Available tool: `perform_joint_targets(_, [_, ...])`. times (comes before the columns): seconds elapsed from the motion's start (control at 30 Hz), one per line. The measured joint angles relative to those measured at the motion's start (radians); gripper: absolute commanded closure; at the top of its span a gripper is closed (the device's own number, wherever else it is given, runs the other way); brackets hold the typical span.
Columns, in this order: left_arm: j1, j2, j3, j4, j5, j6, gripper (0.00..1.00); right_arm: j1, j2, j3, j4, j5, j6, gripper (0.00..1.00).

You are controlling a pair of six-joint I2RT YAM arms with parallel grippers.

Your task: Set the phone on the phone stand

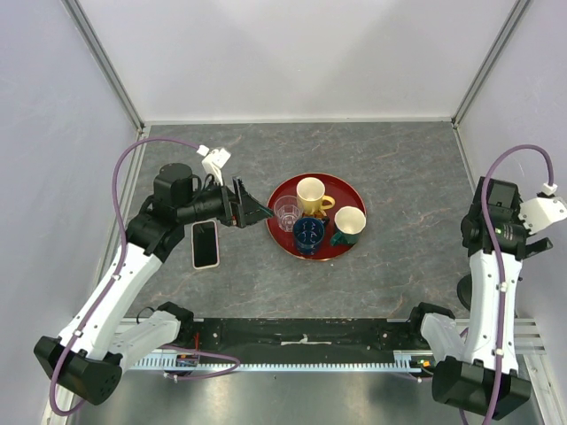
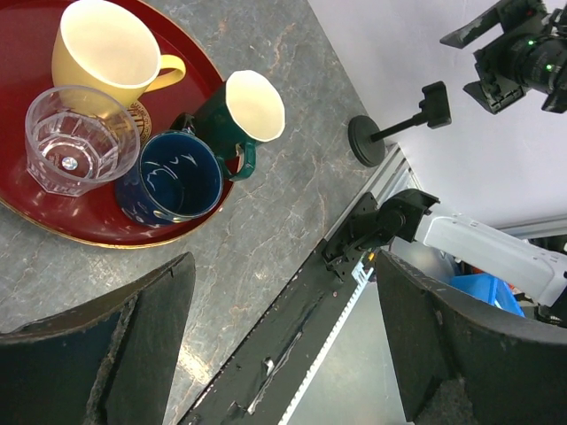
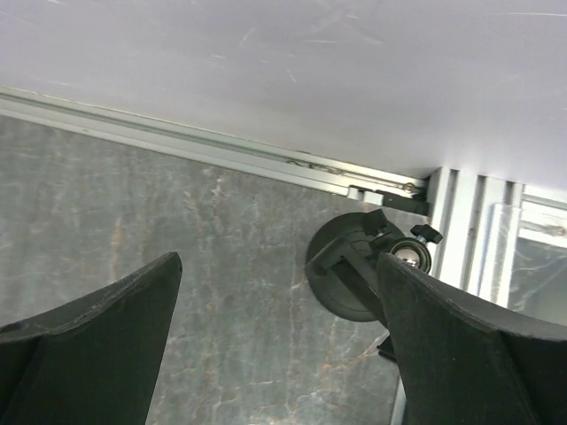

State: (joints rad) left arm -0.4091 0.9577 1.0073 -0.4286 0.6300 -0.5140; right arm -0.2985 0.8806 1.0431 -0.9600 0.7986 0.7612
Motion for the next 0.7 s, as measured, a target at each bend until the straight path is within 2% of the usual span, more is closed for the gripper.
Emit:
perform_joint_targets(0.23, [-0.003,-0.010,0.000,0.000,0.001,0.008,0.12,-0.008,0.021,-0.089,0.029,0.057,-0.072,0.02])
perform_joint_targets(0.5, [-0.003,-0.029,-0.015,-0.001,0.002,0.016,0.12,-0.029,0.022,-0.133,0.047,0.053,-0.088,0.02])
perform_joint_targets(0.7, [-0.003,-0.028,-0.016,-0.004,0.002,0.022,0.12,-0.031,0.035,-0.148,0.080,0.013,-0.130,0.14])
